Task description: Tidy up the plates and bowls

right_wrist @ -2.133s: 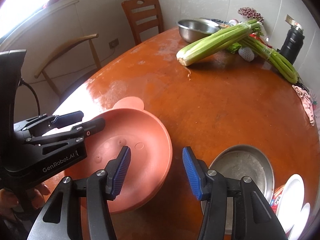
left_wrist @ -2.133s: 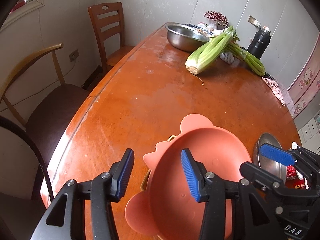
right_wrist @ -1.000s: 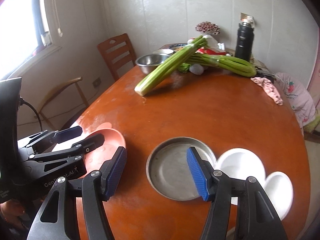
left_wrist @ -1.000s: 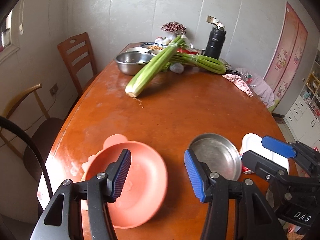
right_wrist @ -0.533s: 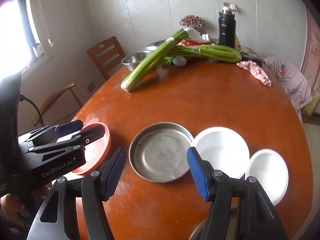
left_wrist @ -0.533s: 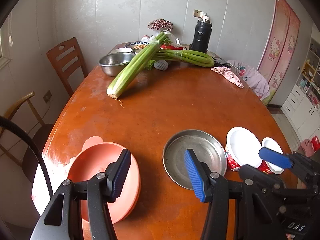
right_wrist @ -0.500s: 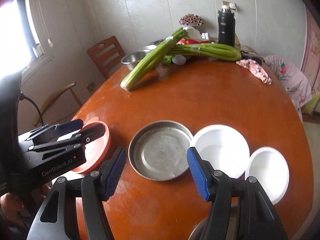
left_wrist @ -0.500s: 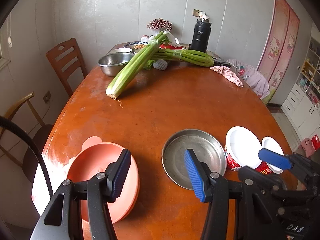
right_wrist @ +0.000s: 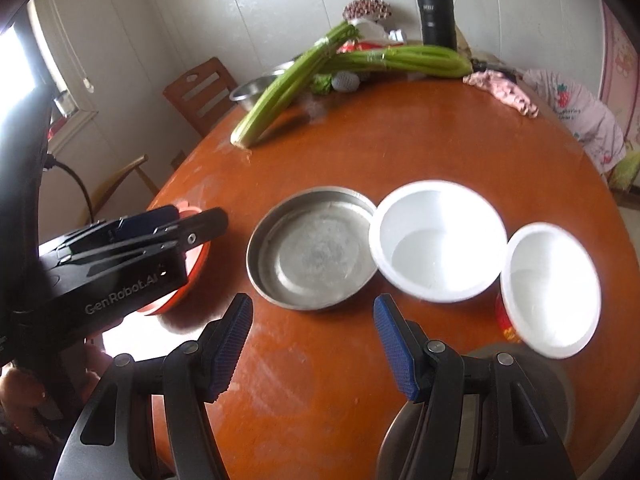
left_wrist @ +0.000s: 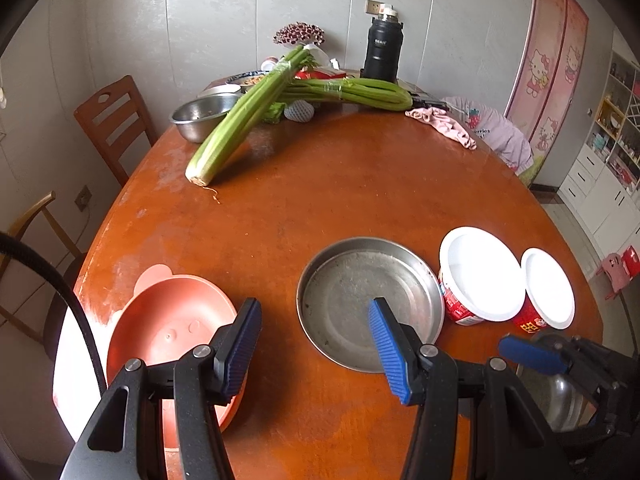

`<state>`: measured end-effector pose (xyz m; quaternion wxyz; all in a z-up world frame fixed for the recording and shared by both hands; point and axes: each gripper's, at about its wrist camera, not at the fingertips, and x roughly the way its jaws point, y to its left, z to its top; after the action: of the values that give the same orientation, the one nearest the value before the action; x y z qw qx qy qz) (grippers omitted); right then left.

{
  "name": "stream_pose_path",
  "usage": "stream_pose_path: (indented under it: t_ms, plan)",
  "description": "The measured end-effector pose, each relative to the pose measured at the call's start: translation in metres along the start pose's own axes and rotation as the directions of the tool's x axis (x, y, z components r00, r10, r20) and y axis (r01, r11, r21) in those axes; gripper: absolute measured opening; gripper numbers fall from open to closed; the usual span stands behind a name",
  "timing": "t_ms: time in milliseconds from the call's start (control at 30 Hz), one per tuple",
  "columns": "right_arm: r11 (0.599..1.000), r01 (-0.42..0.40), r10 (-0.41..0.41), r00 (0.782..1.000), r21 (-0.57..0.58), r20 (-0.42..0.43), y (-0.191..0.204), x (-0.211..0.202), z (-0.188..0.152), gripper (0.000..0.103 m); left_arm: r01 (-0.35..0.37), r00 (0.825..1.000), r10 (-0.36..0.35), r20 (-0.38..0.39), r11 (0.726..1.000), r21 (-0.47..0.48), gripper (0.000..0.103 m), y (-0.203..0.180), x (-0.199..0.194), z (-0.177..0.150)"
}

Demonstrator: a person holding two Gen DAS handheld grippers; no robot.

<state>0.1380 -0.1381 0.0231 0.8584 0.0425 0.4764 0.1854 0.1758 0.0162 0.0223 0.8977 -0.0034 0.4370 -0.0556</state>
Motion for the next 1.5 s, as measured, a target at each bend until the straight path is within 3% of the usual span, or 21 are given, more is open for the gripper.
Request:
stream_pose_path:
  t_ms: [433, 800, 1267, 1500]
  plan:
    - [0.997, 0.009, -0.003, 0.997, 0.081, -0.080, 0.001, 0.031, 0.000, 0.065, 0.029, 0.996, -0.025, -0.083, 0.998, 0.050, 0.055, 0.002, 0.036, 0.005]
    - [0.989, 0.074, -0.058, 0.991, 0.131, -0.122, -0.005, 0.055, 0.007, 0.065, 0.071, 0.987, -0.063, -0.149, 0.996, 0.046, 0.055, 0.004, 0.078, 0.023]
    - [0.983, 0.099, -0.077, 0.986, 0.154, -0.147, -0.008, 0.078, 0.018, 0.065, 0.071, 0.983, -0.056, -0.176, 0.994, 0.079, 0.055, 0.002, 0.110, 0.026]
    - [0.975, 0.096, -0.073, 0.990, 0.203, -0.118, -0.017, 0.084, 0.023, 0.065, 0.096, 0.973, -0.084, -0.213, 0.994, 0.047, 0.045, 0.005, 0.124, 0.023]
